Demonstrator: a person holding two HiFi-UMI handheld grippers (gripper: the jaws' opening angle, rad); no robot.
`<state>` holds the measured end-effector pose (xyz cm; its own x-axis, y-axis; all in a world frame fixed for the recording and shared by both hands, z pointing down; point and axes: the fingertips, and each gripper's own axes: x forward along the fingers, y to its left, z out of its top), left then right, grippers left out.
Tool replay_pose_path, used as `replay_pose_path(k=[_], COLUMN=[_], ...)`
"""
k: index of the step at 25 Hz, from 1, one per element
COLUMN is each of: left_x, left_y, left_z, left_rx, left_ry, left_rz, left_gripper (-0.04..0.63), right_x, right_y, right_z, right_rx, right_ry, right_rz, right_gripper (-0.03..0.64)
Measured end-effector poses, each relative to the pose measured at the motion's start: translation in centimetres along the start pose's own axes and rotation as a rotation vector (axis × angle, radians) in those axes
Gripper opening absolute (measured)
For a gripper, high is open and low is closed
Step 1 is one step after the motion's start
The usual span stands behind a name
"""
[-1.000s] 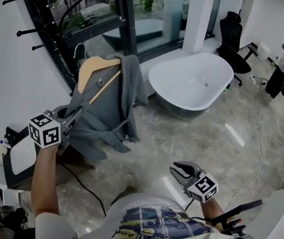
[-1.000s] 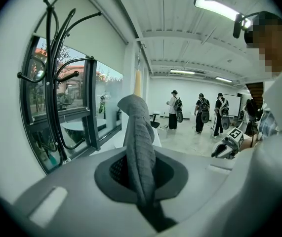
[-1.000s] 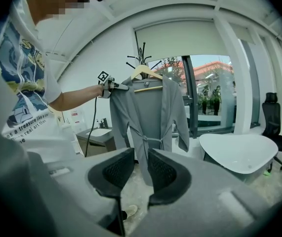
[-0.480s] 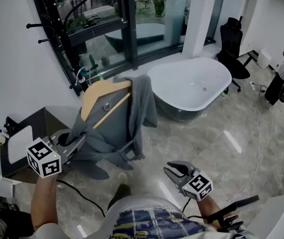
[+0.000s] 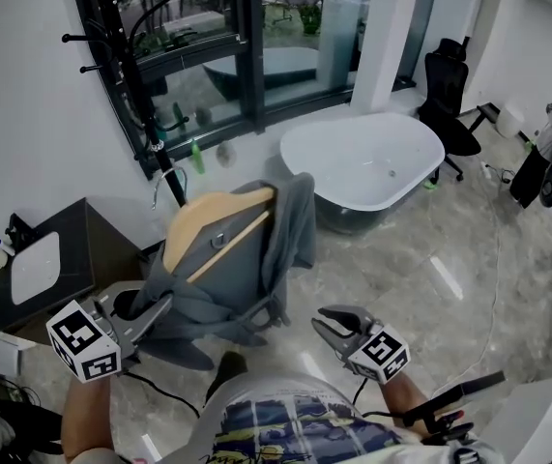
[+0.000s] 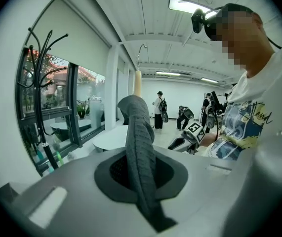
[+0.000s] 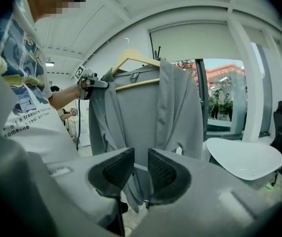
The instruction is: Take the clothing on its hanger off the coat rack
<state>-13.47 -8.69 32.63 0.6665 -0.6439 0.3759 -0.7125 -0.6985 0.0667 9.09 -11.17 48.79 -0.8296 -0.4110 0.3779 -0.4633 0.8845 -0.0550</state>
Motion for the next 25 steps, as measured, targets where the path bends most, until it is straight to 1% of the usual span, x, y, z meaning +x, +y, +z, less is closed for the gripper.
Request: replay_pose_path(k=[3, 9, 18, 21, 25], left_x=[-0.2, 0.0, 0.3, 0.1, 0.0], left_y=[-1.6, -3.1, -4.2, -4.5, -4.5], left_z=[-0.5, -1.0, -1.3, -1.1, -1.2], left_rx=[0.010, 0.006, 0.021, 0.028, 0.035], left_ry=[-0.007, -0.006, 0.003, 0.005, 0.008], left_rz=[-0.009, -0.035, -0.050, -0.047, -0.041], left_gripper=[0.002, 0.002, 0.002, 0.002, 0.002], right_x=[-0.2, -0.2, 0.2, -0.1, 0.1], right_y=[0.3, 0.6, 0.7, 1.1, 1.8], right_z=[-0.2, 0.2, 1.6, 2.4, 2.6], right_rx=[-0.007, -0.023, -0.043, -0.054, -0.068], right_ry=[-0.012, -0.010, -0.044, -0.060, -0.076], right_rz=[0.009, 0.017, 0.018, 0.014, 0.038], right_gripper=[0.087, 0.086, 0.075, 0.058, 0.046])
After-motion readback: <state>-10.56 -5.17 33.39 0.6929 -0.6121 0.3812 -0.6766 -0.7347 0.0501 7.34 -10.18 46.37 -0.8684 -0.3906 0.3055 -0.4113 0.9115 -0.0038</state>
